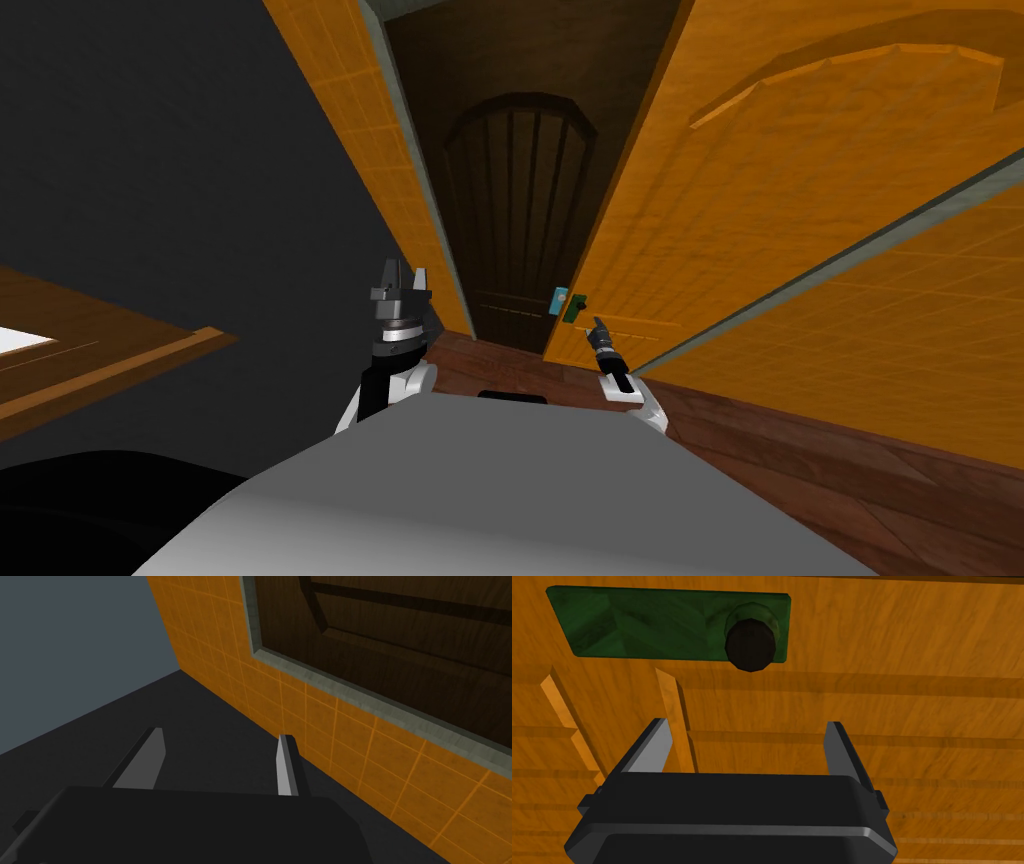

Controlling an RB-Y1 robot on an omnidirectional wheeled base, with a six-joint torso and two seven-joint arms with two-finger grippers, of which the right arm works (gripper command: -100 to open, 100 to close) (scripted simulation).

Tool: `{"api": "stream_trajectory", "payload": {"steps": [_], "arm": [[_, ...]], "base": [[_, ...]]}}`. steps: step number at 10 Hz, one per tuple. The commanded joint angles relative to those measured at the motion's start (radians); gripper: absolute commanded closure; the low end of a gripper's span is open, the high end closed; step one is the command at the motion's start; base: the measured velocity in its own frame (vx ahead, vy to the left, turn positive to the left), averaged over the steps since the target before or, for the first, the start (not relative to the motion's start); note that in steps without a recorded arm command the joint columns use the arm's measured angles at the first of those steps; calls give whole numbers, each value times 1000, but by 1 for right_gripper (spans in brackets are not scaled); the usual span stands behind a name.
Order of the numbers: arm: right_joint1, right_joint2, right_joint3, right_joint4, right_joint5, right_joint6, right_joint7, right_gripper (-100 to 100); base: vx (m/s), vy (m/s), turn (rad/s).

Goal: Pull the door open

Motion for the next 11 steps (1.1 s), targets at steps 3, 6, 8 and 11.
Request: {"api": "stream_trajectory", "payload": {"steps": [3,6,8,11], "arm": [[14,-12,-39,30,-9,6,13,-100],[6,-11,-56,51,-14,6,29,-100],[-11,-2,-47,52,-14,3,34,-100],[-43,17,-19,43,-9,-5,37,-100]], "base": [[-27,-58,-120],[149,-100,-19],[198,-7,80],[228,86,153]]}}
